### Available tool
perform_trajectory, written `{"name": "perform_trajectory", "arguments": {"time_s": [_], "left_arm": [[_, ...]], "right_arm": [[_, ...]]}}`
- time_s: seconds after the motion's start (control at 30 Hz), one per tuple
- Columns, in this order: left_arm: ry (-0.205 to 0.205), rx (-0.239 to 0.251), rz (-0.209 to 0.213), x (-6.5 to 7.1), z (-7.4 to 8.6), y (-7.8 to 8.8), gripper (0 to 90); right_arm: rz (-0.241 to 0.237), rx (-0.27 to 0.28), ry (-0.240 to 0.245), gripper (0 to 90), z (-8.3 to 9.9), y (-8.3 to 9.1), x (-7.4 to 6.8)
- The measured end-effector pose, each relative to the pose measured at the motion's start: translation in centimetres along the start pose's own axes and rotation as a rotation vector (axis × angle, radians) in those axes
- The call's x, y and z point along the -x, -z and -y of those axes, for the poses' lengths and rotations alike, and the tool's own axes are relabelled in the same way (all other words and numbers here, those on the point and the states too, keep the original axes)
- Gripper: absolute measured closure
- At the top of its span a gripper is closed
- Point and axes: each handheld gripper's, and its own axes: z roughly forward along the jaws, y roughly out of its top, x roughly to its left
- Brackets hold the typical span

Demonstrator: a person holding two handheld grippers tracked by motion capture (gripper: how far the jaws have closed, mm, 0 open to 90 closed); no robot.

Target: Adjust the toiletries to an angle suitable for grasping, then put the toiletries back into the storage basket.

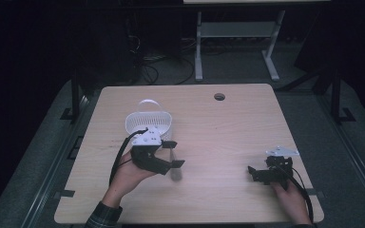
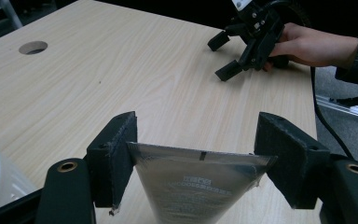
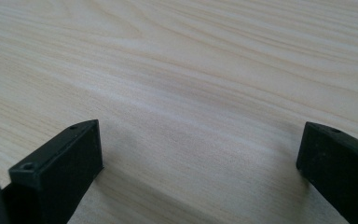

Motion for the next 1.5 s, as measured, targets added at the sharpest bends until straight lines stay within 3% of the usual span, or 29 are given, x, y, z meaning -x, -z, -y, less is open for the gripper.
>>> {"name": "perform_trajectory", "arguments": {"time_s": [0.37, 0.8, 1.5], "left_arm": [[-0.004, 0.01, -0.019, 0.2, -0.4, 1.2, 29.8], [0.02, 0.007, -0.06, -0.4, -0.2, 2.6, 29.8], [0.055, 0.024, -0.162, -1.2, 0.4, 5.5, 29.9]], "right_arm": [[0.0, 0.0, 0.0, 0.0, 0.0, 0.0, 0.0], [0.0, 0.0, 0.0, 0.0, 0.0, 0.0, 0.0], [0.001, 0.0, 0.0, 0.0, 0.0, 0.0, 0.0]]}}
